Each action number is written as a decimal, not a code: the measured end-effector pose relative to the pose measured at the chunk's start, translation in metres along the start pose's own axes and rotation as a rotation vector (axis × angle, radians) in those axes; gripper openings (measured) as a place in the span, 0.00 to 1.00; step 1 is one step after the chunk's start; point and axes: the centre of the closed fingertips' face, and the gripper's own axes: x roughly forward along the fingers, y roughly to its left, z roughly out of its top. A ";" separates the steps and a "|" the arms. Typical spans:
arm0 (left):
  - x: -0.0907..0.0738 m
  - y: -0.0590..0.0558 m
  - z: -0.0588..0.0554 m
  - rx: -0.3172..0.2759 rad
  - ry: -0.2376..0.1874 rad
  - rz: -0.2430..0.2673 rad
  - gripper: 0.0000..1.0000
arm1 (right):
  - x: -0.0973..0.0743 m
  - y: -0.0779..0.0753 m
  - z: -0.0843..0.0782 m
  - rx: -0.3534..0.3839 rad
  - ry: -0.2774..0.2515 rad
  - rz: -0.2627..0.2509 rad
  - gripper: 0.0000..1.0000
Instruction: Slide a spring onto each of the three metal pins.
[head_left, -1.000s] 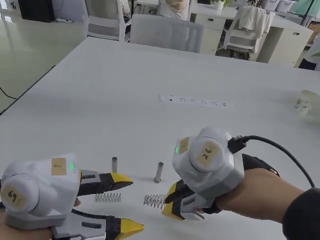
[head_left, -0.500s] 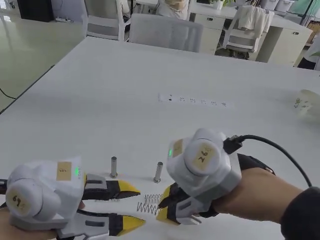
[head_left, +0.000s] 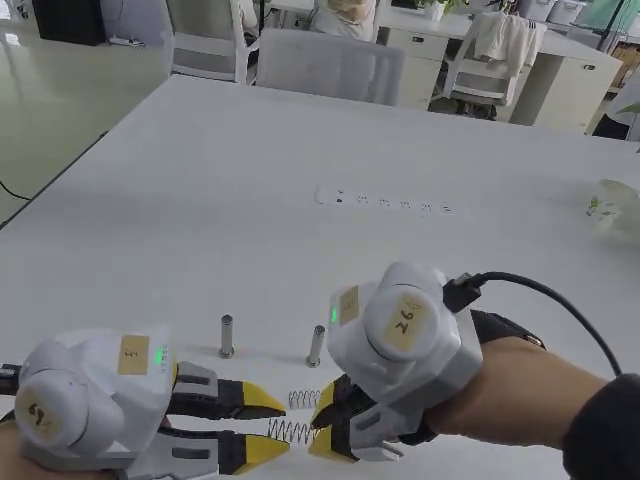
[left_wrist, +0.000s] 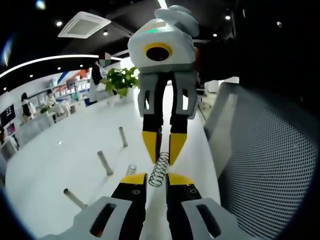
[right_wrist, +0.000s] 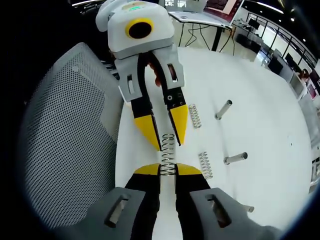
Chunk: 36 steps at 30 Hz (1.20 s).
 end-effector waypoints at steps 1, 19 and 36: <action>0.000 -0.001 0.000 0.003 0.002 -0.004 0.05 | 0.000 0.001 0.000 -0.001 0.001 0.003 0.08; 0.000 -0.005 -0.003 0.030 0.022 -0.018 0.03 | -0.013 0.005 0.010 -0.007 -0.010 0.005 0.08; 0.000 -0.004 0.002 0.037 0.003 -0.012 0.02 | -0.027 0.007 0.042 -0.043 -0.080 -0.018 0.08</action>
